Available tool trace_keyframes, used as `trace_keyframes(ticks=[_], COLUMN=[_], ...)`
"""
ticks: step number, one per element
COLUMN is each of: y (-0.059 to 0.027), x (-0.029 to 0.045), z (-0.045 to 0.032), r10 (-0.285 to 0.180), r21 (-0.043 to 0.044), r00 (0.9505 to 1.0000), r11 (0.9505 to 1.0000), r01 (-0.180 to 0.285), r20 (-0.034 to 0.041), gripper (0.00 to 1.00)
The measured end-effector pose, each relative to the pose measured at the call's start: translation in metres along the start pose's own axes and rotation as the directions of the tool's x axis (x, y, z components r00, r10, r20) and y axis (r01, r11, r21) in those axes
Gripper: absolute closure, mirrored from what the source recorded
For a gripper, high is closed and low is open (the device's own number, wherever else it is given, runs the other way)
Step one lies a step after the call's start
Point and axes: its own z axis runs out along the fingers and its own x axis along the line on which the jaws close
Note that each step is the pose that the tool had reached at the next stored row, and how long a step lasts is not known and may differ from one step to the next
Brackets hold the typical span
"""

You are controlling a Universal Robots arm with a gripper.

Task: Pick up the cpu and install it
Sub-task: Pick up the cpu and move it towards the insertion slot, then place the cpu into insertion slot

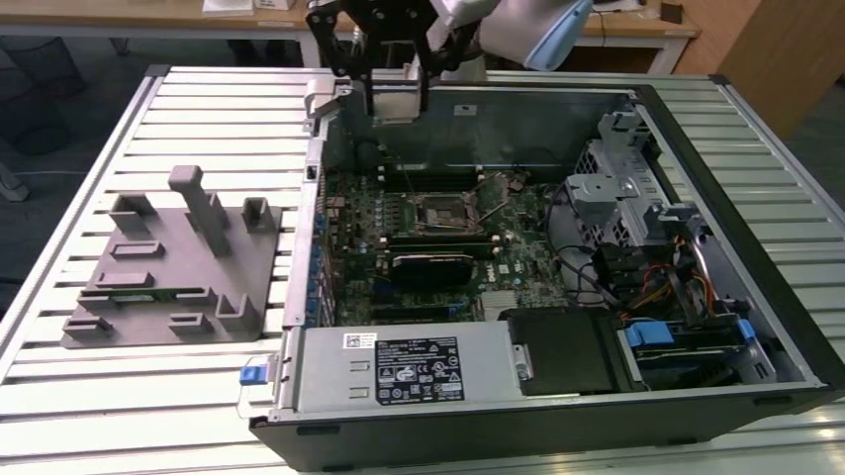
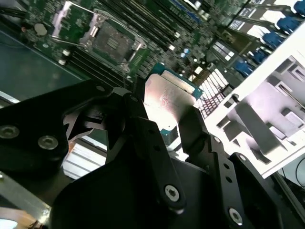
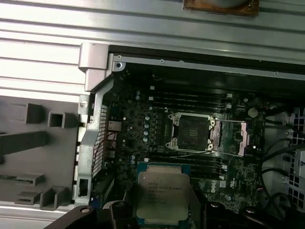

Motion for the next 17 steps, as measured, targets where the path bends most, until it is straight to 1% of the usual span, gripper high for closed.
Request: trace_keyframes(ticks=[5,7,9,13,15,17], y=[0.0000,-0.0004,-0.0006,-0.0007,-0.0006,-0.0007], x=[-0.0218,-0.0278,-0.0303,-0.0326,-0.0327,-0.0327], z=[0.0006,0.0006,0.0006,0.0008,0.0008,0.0010], r10=[0.000,0.000,0.002,0.005,0.035,0.069], r21=[-0.0005,-0.0004,-0.0003,0.0008,0.0018,0.0023], r00=[1.0000,1.0000,1.0000,1.0000,0.9994,0.9976], r11=[1.0000,1.0000,1.0000,1.0000,0.9994,0.9976], r01=[0.000,0.000,-0.002,-0.005,-0.035,-0.069], r20=[0.0001,0.0000,0.0001,0.0002,0.0011,0.0023], gripper=[0.47,0.47,0.47,0.47,0.47,0.47])
